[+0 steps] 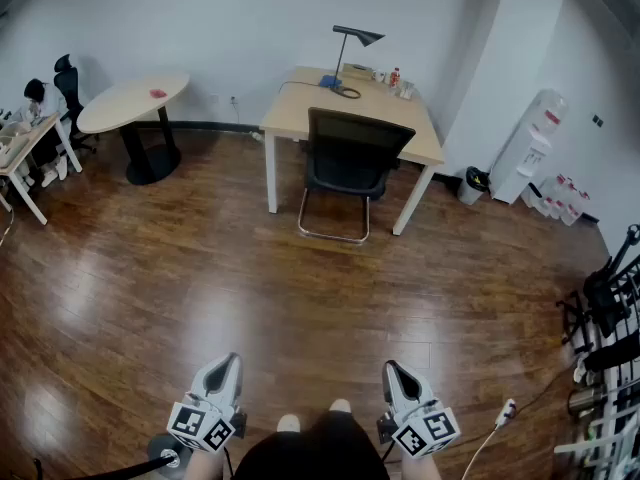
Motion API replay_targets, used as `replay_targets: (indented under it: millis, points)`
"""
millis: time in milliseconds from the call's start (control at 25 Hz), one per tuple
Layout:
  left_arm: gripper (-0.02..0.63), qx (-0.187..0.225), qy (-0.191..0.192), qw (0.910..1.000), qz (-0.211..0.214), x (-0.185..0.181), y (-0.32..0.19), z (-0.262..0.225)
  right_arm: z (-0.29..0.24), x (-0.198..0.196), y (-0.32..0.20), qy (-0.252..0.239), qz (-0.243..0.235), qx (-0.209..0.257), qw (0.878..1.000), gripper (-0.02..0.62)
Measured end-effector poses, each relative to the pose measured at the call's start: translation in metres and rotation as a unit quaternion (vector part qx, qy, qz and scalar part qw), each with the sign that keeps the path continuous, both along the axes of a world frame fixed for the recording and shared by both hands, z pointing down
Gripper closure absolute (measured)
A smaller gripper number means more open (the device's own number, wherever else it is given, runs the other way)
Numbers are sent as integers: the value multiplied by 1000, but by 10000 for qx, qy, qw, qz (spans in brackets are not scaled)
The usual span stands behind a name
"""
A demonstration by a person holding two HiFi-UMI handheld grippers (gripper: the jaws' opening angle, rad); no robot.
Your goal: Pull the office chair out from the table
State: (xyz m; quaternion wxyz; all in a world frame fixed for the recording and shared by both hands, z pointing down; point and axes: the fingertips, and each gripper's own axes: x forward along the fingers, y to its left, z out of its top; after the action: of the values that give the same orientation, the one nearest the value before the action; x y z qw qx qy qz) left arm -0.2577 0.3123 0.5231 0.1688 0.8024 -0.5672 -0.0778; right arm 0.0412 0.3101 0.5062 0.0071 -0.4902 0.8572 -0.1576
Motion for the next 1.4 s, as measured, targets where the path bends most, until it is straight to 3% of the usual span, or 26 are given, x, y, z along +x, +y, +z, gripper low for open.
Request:
replay_targets:
  millis: [320,600,800,1200,1400]
  points:
    - [604,-11,-130,9995,-294,-9,-32,7,9,2,-32,36,-73,108,9999,581]
    - [604,349,-196,9989,-242,29,-97,-24,14,45,-114,-199,74,267,9994,581]
    - [603,500,-474,9974,-199,54,-147,-38,-6,56,-165,-354,-46,598,9976,581]
    - [603,498,-437,9969,-434,108,-216,-43,11,120,-224,-138,-182,422,9988,581]
    - [603,448,-561,9970,-280,126,-229,-42,17,133,-248,-119,-189,395,9990,581]
